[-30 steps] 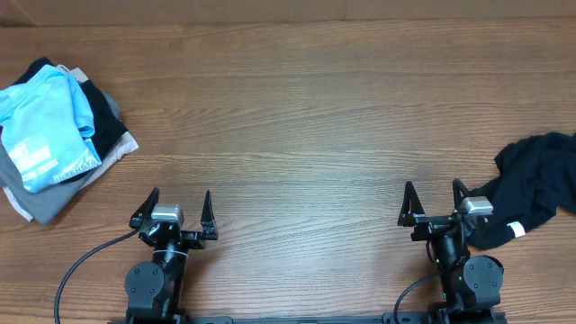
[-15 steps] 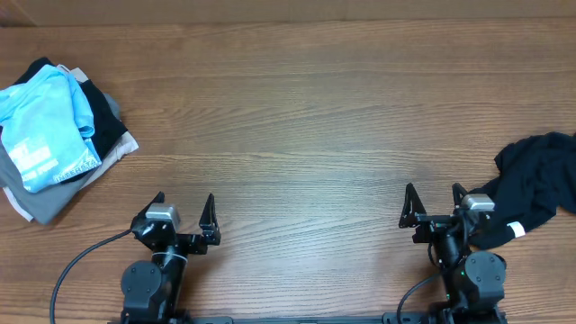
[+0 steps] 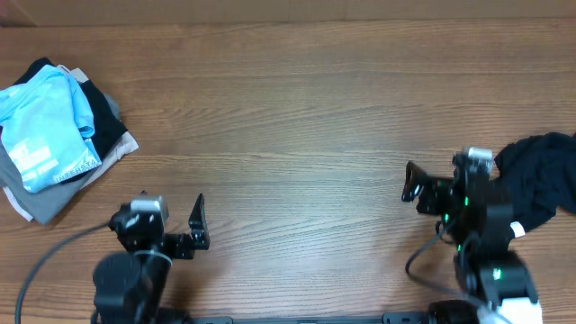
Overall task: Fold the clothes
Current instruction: 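Reach the right gripper to the crumpled black T-shirt and grasp it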
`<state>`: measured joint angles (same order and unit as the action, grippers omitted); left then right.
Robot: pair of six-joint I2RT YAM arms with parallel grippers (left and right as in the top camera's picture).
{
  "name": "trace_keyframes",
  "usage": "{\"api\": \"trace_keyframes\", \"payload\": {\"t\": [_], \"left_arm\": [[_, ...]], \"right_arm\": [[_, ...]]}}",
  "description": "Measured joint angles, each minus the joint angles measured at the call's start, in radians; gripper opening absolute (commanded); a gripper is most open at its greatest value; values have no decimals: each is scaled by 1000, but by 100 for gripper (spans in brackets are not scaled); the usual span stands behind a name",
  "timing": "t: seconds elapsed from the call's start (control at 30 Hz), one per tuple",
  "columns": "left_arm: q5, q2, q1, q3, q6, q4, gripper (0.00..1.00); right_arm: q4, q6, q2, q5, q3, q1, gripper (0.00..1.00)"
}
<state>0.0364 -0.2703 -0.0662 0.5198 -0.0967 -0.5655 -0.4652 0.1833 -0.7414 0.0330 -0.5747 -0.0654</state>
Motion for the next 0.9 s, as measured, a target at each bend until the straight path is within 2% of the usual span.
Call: {"api": "trace_keyframes", "payload": {"t": [0.2, 0.3, 0.4, 0.53, 0.67, 0.9], "left_arm": [[-9, -368, 0, 260, 2, -163, 100], [-11, -497, 0, 364, 2, -218, 100], [-8, -590, 0, 425, 3, -232, 100], [16, -656, 0, 437, 3, -246, 100], [26, -698, 0, 437, 3, -250, 100], [34, -723, 0, 437, 2, -227, 100]], "right_arm": [[-182, -1, -311, -13, -287, 45, 100], [-185, 13, -369, 37, -338, 53, 100], [-239, 85, -418, 142, -349, 103, 100], [-348, 198, -534, 249, -349, 243, 100], [-384, 263, -652, 238, -349, 366, 99], [-327, 234, -842, 86, -349, 395, 97]]}}
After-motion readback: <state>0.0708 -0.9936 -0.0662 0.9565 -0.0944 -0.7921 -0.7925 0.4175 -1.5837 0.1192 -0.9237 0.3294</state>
